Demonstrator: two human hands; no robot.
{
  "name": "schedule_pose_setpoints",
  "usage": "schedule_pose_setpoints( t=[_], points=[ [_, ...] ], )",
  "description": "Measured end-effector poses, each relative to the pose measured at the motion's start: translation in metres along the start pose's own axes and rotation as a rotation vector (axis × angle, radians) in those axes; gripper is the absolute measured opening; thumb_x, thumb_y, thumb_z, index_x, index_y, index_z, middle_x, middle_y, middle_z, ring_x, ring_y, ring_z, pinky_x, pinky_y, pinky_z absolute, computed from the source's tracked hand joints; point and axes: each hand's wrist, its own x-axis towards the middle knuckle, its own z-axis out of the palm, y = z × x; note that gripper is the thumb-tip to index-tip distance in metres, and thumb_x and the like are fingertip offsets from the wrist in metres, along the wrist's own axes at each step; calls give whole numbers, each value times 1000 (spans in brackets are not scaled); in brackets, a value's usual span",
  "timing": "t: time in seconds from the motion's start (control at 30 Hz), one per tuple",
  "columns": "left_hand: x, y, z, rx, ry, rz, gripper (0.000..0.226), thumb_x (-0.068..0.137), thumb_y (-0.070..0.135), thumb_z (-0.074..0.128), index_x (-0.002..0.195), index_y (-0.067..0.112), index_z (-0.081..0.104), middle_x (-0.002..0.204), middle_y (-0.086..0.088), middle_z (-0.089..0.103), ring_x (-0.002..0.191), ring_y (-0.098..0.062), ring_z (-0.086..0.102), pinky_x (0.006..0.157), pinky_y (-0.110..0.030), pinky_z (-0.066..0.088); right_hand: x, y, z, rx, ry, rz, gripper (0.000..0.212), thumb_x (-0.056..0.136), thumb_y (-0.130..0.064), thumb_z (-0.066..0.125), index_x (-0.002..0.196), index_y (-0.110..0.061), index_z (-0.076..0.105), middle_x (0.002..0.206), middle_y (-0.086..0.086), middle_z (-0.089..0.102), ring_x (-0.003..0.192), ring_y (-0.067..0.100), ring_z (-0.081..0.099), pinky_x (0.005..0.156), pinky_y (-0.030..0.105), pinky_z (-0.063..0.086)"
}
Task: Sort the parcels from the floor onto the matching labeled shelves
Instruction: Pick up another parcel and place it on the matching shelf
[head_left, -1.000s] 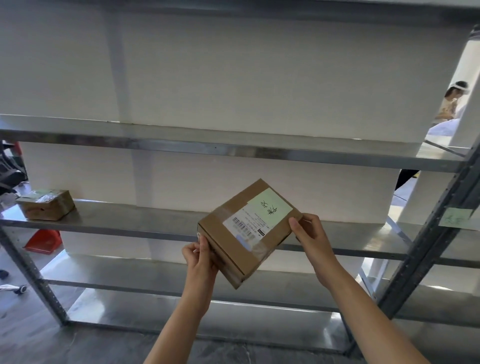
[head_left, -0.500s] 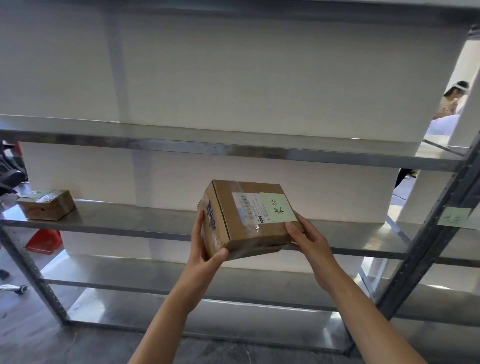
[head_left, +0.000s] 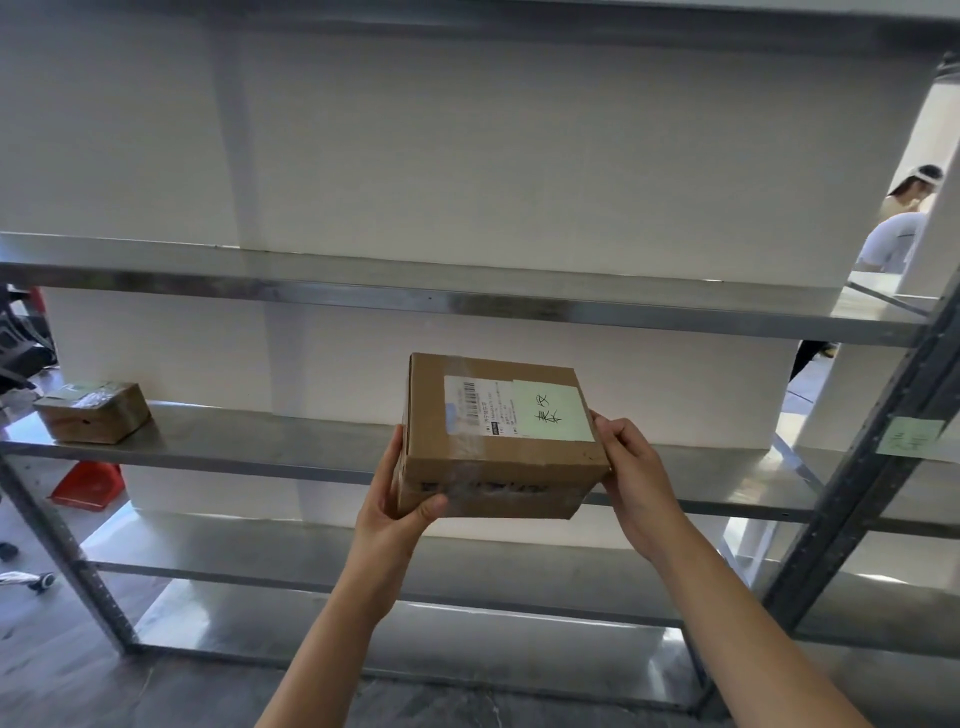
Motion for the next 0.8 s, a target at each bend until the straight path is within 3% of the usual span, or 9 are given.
schedule_pose_setpoints(
  t=[0.07,0.1,0.2,0.27,0.4,0.5,0.6,0.67,0.8],
  points=[
    [1,2,-2,-8,14,1,74,89,9,70,153,28,38,144,-6,59,132,-27,58,110,-46,47,-1,-2,-1,-12,-29,-6,24,101,-34,49,99,-13,60,131,4,68,123,27,62,88,31,57],
    [1,2,-2,-24,26,1,68,90,11,70,151,24,42,140,-8,63,128,-26,61,107,-44,49,-1,-2,-2,-16,-64,-12,30,97,-41,54,112,-17,62,135,3,66,127,27,60,96,36,56],
    [0,0,-5,-147,95,-42,61,78,25,81,134,16,58,127,-13,70,117,-30,68,94,-33,59,2,1,-7,-85,-255,-19,86,72,-75,66,147,-41,41,149,-8,54,141,22,46,116,51,40],
    [0,-3,-9,-204,133,-73,70,69,33,83,132,15,60,125,-15,71,114,-31,69,92,-34,60,4,3,-8,-120,-368,-24,96,66,-80,68,150,-49,33,152,-14,50,145,19,41,119,51,34],
    [3,-6,-7,-216,208,-71,63,74,31,74,133,15,58,112,-12,74,109,-31,70,96,-41,58,6,4,-7,-201,-340,-50,77,74,-63,70,143,-44,42,142,-17,57,137,11,48,116,45,39],
    [7,-6,0,-251,289,-70,59,86,27,67,139,26,41,114,-18,72,112,-35,68,103,-48,52,6,7,-4,-196,-305,-56,68,79,-48,70,142,-39,47,139,-13,60,135,16,51,112,44,46],
    [10,-5,6,-243,358,-84,40,93,24,60,121,38,35,119,-24,68,106,-30,71,105,-49,48,5,9,-1,-120,-270,-31,52,89,-50,57,139,-33,55,134,-8,66,132,18,55,109,49,48],
    [11,-5,7,-234,349,-79,28,98,24,56,112,35,35,122,-30,65,105,-29,70,107,-49,48,4,9,0,-84,-253,8,47,99,-54,40,137,-32,58,135,-8,66,135,14,53,114,50,43],
    [12,-10,3,-221,295,-70,13,103,24,48,114,26,43,135,-34,55,113,-33,63,109,-51,46,3,8,2,-96,-253,61,54,102,-59,25,138,-34,58,135,-11,66,137,11,51,114,49,42]
  ],
)
